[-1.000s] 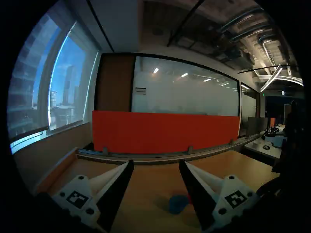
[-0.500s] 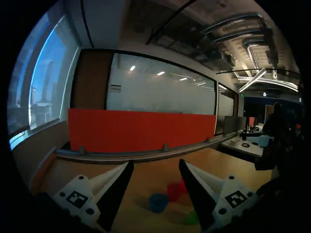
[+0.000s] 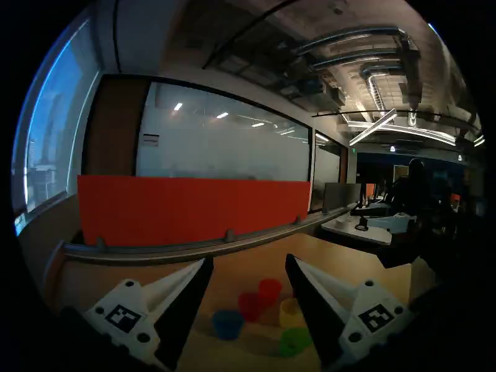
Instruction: Pour water
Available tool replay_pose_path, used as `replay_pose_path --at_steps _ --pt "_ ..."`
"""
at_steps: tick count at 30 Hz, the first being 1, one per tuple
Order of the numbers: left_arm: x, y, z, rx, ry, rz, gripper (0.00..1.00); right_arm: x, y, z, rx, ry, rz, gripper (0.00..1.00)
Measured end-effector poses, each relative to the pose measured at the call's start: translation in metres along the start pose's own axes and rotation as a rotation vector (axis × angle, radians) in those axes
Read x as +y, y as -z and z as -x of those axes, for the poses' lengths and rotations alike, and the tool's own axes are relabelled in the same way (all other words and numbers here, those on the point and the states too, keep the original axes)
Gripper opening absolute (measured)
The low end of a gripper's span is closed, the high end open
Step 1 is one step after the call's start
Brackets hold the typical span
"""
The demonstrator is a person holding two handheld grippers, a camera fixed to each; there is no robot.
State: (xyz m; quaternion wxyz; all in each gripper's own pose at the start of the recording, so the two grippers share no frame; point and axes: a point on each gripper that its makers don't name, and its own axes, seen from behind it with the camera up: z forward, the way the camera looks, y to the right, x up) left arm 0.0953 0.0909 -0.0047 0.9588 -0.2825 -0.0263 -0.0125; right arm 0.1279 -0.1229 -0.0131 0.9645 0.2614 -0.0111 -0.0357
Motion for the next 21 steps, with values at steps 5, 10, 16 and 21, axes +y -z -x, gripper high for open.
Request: replay_pose_path --at_steps 5,10,16,21 --pt "-0.001 -0.001 0.01 -0.043 -0.022 0.01 0.86 -0.016 -0.003 0.006 -0.038 0.015 -0.055 1.0" --pt "0.001 -0.001 0.018 -0.084 -0.034 0.033 0.86 -0.032 -0.004 0.015 -0.089 0.015 -0.116 1.0" --pt "0.003 -0.001 0.028 -0.123 -0.034 0.06 0.86 -0.041 -0.003 0.022 -0.138 0.026 -0.159 1.0" --pt "0.0 -0.001 0.038 -0.153 -0.037 0.066 0.86 -0.04 -0.003 0.028 -0.161 0.039 -0.166 1.0"
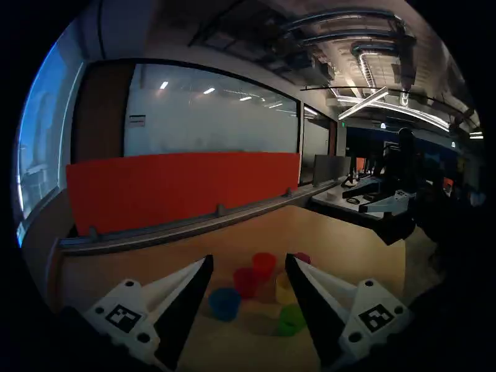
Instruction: Pour water
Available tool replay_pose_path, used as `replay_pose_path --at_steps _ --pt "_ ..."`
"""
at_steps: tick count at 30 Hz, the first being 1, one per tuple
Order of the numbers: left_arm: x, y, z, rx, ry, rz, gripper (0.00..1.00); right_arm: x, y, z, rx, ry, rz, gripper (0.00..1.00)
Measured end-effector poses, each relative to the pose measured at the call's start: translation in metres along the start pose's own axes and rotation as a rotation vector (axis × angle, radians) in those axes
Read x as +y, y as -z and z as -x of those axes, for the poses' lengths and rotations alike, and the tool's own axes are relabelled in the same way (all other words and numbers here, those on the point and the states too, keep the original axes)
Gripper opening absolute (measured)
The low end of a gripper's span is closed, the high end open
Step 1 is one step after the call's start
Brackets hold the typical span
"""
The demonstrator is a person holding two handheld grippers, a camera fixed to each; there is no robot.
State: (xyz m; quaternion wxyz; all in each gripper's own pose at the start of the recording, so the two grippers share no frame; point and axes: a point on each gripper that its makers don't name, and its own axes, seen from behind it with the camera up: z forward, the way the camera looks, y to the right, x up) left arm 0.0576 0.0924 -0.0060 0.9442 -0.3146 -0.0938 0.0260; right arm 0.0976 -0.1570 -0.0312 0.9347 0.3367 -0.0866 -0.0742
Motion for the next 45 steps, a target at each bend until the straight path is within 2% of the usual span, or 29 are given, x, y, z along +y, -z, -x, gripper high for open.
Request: replay_pose_path --at_steps 14,30,45 --pt "-0.011 -0.014 0.031 -0.06 -0.015 0.005 0.86 -0.009 -0.012 0.038 -0.081 0.011 -0.051 1.0" --pt "-0.019 -0.045 0.095 -0.169 -0.033 0.023 0.86 -0.028 -0.032 0.085 -0.158 0.029 -0.114 1.0" --pt "-0.026 -0.069 0.142 -0.246 -0.037 0.023 0.86 -0.045 -0.055 0.132 -0.215 0.018 -0.168 1.0"
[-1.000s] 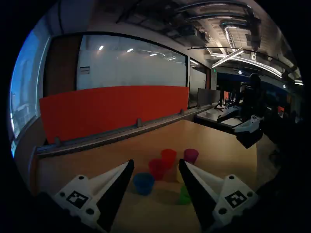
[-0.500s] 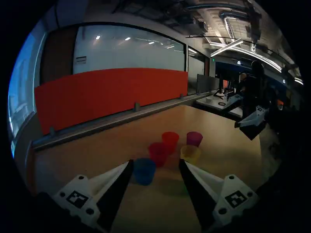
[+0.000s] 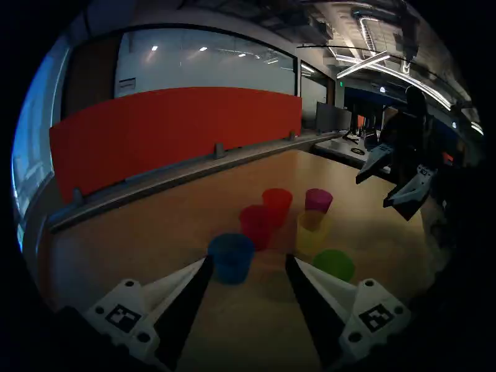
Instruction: Pour water
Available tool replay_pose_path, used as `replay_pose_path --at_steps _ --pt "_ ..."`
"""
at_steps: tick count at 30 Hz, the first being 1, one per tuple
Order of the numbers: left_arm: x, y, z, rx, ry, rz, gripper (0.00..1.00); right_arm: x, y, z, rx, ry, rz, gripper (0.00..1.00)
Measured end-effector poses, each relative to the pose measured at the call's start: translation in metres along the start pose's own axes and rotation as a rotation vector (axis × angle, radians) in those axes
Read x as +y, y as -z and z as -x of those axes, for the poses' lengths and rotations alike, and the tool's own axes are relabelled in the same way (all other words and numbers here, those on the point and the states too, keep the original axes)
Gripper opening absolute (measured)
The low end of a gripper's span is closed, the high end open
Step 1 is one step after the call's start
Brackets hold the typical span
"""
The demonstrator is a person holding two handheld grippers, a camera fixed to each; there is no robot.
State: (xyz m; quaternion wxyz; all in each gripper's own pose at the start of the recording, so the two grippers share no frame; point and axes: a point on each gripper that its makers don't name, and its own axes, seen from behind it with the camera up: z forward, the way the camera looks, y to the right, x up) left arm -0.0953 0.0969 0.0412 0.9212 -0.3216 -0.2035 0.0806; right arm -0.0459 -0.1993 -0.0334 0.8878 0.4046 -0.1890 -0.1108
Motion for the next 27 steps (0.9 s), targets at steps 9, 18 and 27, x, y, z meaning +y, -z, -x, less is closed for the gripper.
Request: replay_pose_path --at_steps 9,18,27 --pt "-0.003 -0.016 0.018 -0.037 -0.01 0.003 0.86 -0.012 -0.02 0.019 -0.037 0.046 -0.022 1.0" --pt "-0.002 -0.031 0.032 -0.073 -0.027 0.014 0.86 -0.02 -0.036 0.031 -0.051 0.042 -0.046 1.0" --pt "-0.007 -0.046 0.046 -0.124 -0.044 0.017 0.86 -0.033 -0.055 0.049 -0.082 0.063 -0.079 1.0"
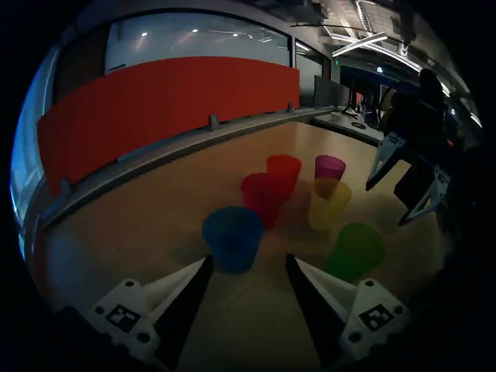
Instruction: Pour water
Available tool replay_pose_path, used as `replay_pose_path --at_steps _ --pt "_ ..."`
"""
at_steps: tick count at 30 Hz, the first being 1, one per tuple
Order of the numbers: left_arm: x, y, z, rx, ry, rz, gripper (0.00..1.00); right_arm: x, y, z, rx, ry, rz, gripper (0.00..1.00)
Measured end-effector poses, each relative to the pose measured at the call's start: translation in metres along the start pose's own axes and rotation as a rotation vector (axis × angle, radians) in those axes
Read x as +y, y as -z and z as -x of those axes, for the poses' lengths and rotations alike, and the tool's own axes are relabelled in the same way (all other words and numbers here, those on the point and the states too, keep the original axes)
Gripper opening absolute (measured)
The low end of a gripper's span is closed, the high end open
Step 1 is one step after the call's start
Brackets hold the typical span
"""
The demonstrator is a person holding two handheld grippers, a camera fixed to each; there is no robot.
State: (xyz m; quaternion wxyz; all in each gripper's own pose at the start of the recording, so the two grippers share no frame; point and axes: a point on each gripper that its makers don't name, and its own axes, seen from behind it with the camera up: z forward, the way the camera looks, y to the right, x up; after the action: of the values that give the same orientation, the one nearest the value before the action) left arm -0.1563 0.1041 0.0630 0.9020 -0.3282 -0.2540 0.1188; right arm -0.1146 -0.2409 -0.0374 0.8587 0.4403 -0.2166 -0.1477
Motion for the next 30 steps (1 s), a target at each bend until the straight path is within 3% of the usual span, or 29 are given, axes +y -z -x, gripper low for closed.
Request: replay_pose_path --at_steps 18,30 --pt "-0.013 -0.031 0.016 -0.091 0.016 0.014 0.86 -0.013 -0.037 0.017 -0.039 -0.002 -0.06 1.0" --pt "-0.014 -0.049 0.021 -0.132 0.01 0.037 0.86 -0.018 -0.056 0.018 -0.045 -0.001 -0.091 1.0"
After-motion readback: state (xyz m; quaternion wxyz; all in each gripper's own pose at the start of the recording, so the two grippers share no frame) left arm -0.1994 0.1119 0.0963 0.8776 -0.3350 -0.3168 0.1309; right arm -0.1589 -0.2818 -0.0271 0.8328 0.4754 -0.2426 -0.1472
